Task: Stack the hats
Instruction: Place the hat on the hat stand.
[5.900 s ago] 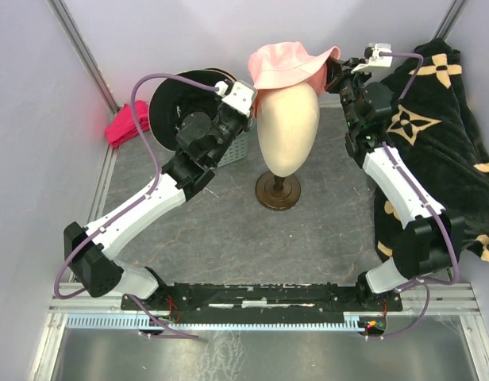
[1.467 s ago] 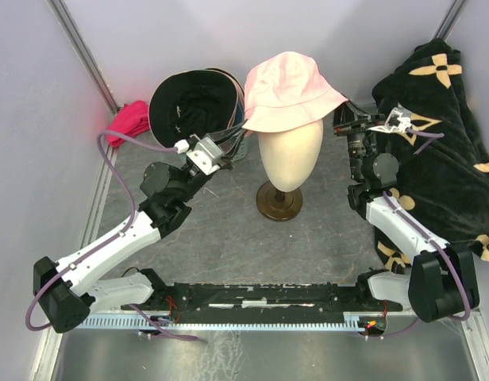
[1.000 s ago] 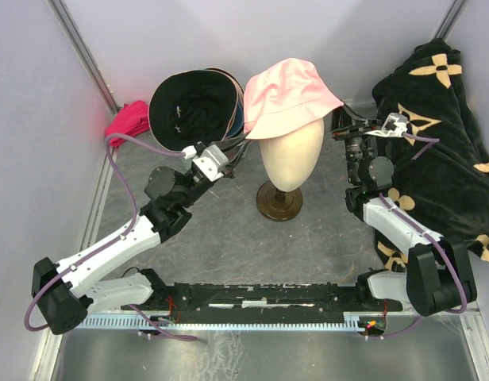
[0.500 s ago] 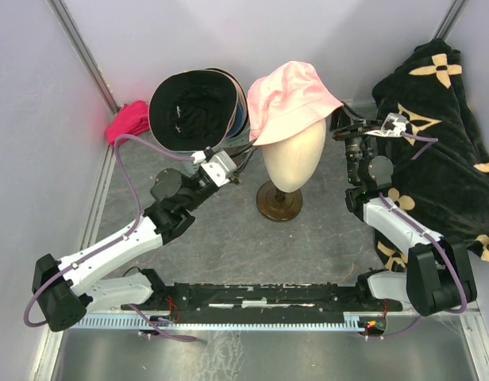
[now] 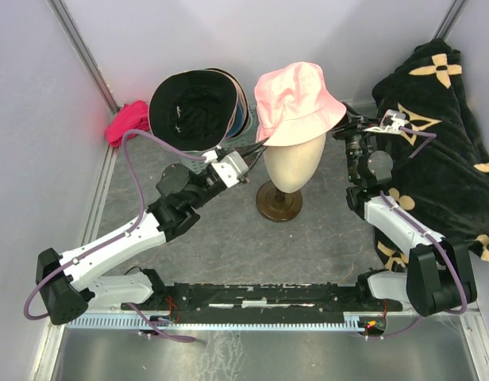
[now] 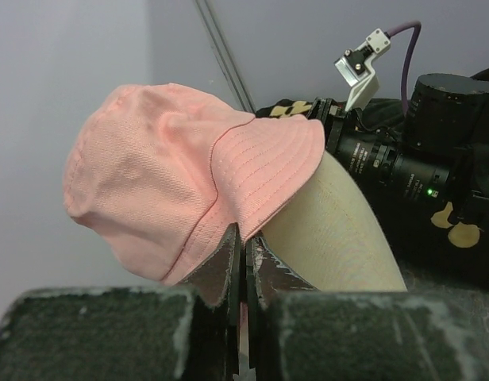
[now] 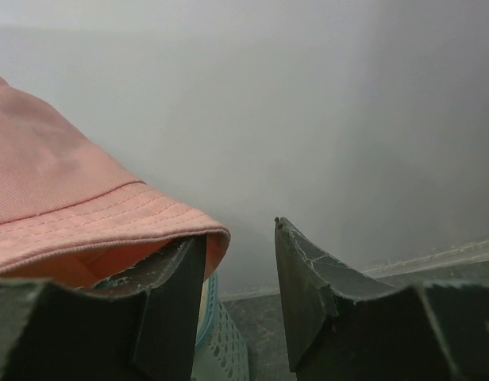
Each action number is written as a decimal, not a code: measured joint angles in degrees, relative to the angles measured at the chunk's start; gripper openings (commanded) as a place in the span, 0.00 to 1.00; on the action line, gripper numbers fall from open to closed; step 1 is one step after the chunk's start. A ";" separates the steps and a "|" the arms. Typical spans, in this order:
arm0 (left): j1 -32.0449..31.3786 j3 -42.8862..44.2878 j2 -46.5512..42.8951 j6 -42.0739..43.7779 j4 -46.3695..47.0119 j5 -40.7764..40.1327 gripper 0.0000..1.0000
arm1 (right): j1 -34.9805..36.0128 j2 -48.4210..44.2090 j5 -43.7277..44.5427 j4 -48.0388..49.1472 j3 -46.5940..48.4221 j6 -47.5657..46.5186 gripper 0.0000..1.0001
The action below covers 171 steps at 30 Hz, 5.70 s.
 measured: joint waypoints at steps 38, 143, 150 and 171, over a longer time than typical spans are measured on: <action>-2.78 0.90 -2.91 6.84 -6.05 -2.12 0.03 | -0.70 -15.56 1.36 -26.45 -0.09 -2.51 0.65; -4.22 -8.66 -8.68 9.73 -10.91 -5.49 0.03 | 1.60 -32.87 -17.86 -40.76 -7.61 59.82 0.01; -4.24 -11.08 -9.77 9.64 -9.35 -6.34 0.03 | 1.70 -32.89 -18.49 -39.41 -9.66 59.21 0.01; -4.50 -17.00 -12.04 7.37 -3.93 -7.85 0.05 | 2.16 -34.60 -19.43 -40.74 -10.84 57.29 0.05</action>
